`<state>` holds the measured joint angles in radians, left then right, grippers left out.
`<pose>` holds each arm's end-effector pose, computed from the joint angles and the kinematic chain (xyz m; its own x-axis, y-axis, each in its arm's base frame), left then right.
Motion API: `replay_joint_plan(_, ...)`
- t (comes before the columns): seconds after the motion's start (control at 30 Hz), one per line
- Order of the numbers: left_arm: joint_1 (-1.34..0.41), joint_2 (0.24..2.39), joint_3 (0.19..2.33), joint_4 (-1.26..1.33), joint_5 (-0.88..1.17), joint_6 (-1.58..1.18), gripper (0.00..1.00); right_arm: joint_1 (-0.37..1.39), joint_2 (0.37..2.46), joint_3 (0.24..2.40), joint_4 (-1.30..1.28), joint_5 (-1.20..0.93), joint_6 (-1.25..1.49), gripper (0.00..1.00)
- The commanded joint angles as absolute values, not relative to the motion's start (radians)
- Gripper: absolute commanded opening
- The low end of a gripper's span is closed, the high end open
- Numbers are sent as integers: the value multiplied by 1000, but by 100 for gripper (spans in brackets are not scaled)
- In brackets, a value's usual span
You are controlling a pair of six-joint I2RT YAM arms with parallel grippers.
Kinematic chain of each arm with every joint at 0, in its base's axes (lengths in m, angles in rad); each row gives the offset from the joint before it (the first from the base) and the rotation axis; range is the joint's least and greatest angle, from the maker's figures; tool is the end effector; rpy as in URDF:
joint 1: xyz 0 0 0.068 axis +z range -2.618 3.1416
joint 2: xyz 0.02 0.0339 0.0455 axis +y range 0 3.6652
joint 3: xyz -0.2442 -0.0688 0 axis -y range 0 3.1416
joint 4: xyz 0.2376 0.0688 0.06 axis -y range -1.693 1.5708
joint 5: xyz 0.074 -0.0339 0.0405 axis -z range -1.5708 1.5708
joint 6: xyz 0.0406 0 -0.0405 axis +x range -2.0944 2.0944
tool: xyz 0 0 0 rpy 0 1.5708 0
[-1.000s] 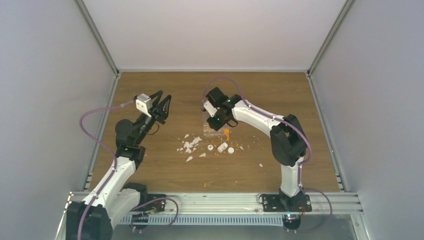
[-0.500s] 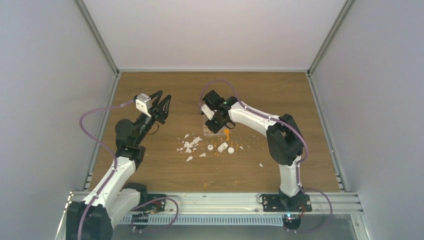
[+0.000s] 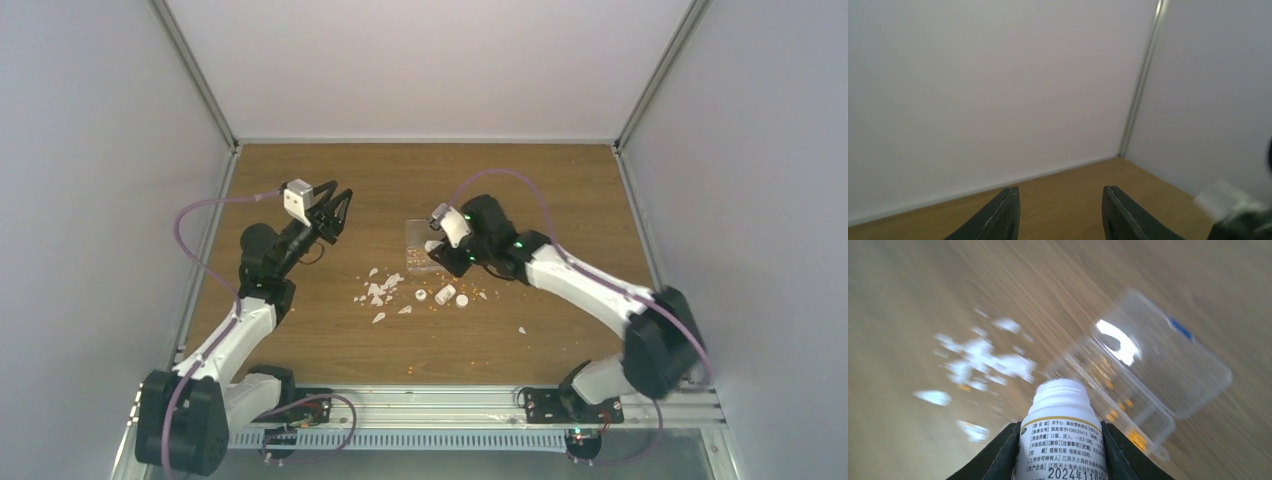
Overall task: Sort the pills into containers
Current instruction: Place the pill bottle at the center of the board.
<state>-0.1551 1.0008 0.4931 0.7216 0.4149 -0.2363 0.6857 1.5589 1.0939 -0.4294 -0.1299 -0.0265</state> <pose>0.2283 -0.0523 0.2796 0.0797 -0.2293 -0.9701 0.5649 0.8122 -0.1456 0.2505 0.2117 0.2157 -0.5851 -0.5126 -0.6284 -0.7064 0.7028 0.0844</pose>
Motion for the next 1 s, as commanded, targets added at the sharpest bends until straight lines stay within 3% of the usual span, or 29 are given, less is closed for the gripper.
replay_joint_plan(0.0, -145, 1098, 558, 811, 612, -308, 99, 641, 1291, 930, -60, -536, -48, 80)
replay_joint_plan(0.2, -207, 1276, 651, 889, 1008, -338, 97, 608, 1167, 872, -7, -714, -47, 79)
replay_joint_plan(0.4, -318, 1204, 651, 801, 1015, -296, 98, 608, 1070, 821, 42, -704, -32, 79)
replay_joint_plan(0.57, -388, 1134, 664, 693, 1034, -219, 88, 611, 1020, 797, 58, -683, -14, 80)
replay_joint_plan(0.97, -482, 1161, 685, 629, 1030, -187, 81, 658, 1010, 799, 46, -675, -16, 80)
